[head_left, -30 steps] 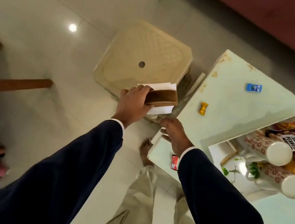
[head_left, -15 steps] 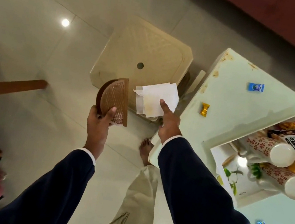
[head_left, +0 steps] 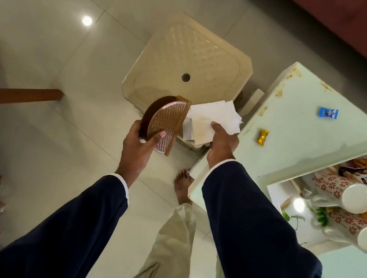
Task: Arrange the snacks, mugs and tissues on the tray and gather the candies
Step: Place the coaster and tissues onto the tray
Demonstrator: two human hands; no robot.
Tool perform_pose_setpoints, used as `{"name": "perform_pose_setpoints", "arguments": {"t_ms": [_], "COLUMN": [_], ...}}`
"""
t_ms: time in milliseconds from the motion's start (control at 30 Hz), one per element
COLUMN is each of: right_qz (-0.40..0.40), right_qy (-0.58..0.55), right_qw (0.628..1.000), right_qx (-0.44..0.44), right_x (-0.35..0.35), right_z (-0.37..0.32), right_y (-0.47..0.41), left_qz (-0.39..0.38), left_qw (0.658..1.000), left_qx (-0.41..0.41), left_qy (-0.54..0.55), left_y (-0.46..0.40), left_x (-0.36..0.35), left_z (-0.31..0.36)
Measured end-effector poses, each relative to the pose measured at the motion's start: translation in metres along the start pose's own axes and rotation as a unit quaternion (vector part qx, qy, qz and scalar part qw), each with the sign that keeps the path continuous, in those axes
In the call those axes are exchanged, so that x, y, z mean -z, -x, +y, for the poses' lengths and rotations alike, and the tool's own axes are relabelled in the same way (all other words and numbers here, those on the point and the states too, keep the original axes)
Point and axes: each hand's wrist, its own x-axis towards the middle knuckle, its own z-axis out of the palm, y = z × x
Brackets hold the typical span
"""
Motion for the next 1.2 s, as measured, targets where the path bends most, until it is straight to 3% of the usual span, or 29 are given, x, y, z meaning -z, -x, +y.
{"name": "perform_pose_setpoints", "arguments": {"t_ms": [133,433,567,667,800,933,1067,1200], "right_qz": [0.003,-0.129,-0.141,-0.145,-0.13,-0.172,-0.207,-0.18], "right_qy": [-0.006,-0.112,-0.059,0.074,0.294,0.436,0.493,0.56], "right_qw": [1.0,0.985,0.986,0.968,0.87,0.719,0.602,0.529], "right_qx": [-0.006,-0.027,0.06,0.192,0.373,0.513,0.593,0.612], "right_x": [0.016,0.068,0.11,0.15,0.224,0.292,0.346,0.385], "right_z": [-0.003,-0.032,-0.075,-0.122,-0.203,-0.28,-0.355,-0.42], "right_y": [-0.005,-0.003,0.012,0.032,0.089,0.187,0.279,0.342], "left_qz": [-0.004,-0.012,-0.055,-0.108,-0.177,-0.231,-0.262,-0.258], "left_qw": [1.0,0.998,0.991,0.979,0.95,0.926,0.906,0.889], "left_qx": [0.004,-0.002,-0.047,-0.091,-0.162,-0.229,-0.29,-0.359], "left_qy": [0.002,-0.061,-0.115,-0.146,-0.199,-0.193,-0.165,-0.118], "left_y": [0.005,0.022,0.033,0.043,0.081,0.143,0.202,0.245], "left_x": [0.0,-0.002,-0.013,-0.034,-0.081,-0.125,-0.159,-0.183], "left_z": [-0.003,-0.01,0.009,0.033,0.086,0.161,0.254,0.339]}}
